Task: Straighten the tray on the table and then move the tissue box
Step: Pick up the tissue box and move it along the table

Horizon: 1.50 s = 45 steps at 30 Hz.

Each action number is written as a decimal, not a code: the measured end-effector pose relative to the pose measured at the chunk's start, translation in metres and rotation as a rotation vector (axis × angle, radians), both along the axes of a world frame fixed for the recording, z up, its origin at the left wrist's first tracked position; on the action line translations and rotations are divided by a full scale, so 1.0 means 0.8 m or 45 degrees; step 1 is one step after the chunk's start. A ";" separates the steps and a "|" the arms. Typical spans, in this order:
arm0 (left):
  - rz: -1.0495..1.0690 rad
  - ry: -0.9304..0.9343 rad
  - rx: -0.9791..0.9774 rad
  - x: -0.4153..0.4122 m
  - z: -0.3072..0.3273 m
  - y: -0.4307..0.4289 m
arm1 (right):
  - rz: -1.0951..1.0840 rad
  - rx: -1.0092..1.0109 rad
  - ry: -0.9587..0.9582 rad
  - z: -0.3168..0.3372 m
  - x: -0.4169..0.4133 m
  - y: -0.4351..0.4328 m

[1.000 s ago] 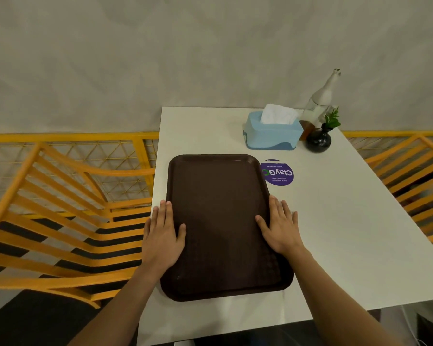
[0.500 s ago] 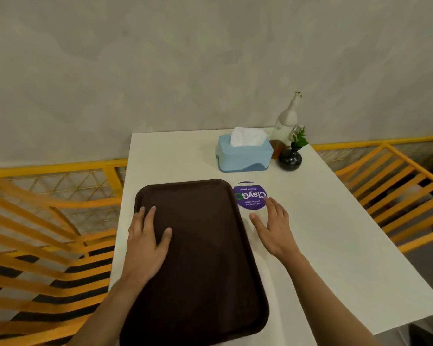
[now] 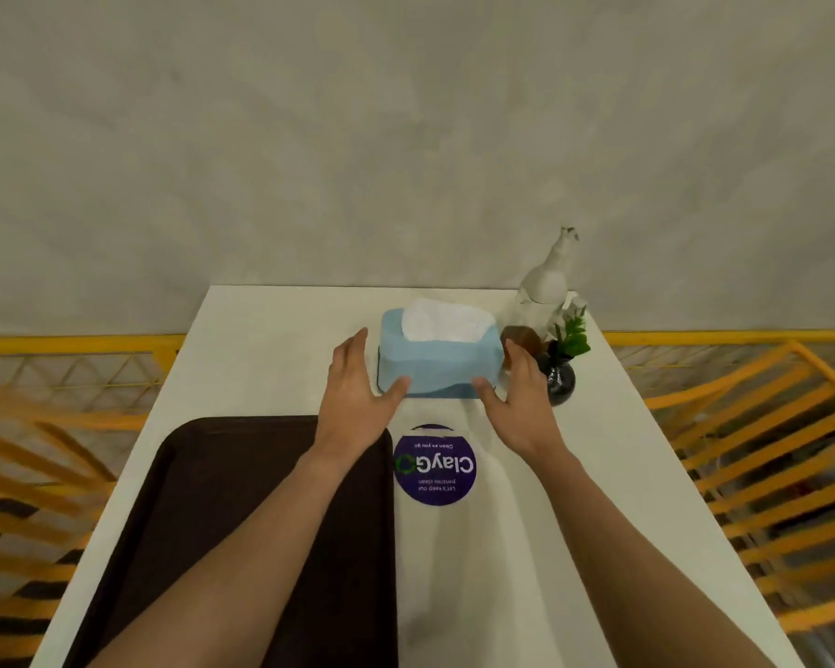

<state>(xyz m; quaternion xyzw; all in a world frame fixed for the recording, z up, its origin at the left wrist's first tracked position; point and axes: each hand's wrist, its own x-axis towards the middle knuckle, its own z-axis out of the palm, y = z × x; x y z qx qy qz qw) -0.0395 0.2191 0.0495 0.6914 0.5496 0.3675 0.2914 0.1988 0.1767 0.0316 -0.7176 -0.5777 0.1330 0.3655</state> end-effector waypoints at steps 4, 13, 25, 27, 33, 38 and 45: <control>0.022 -0.060 -0.157 0.034 -0.024 0.037 | 0.037 -0.025 0.091 -0.021 0.018 0.031; -0.009 -0.210 -0.067 0.065 -0.058 0.073 | 0.118 0.033 0.470 -0.053 0.026 0.051; 0.017 -0.253 -0.278 0.059 -0.059 0.082 | 0.098 -0.020 0.420 -0.074 0.025 0.055; 0.019 -0.260 -0.297 0.056 -0.054 0.083 | 0.084 -0.025 0.405 -0.070 0.023 0.058; 0.027 -0.293 -0.261 0.018 -0.027 0.077 | 0.110 -0.036 0.394 -0.040 -0.006 0.059; 0.048 -0.330 -0.208 -0.040 0.000 0.067 | 0.136 -0.039 0.364 -0.012 -0.060 0.056; 0.061 -0.343 -0.156 -0.144 0.027 0.065 | 0.168 -0.004 0.359 0.012 -0.164 0.059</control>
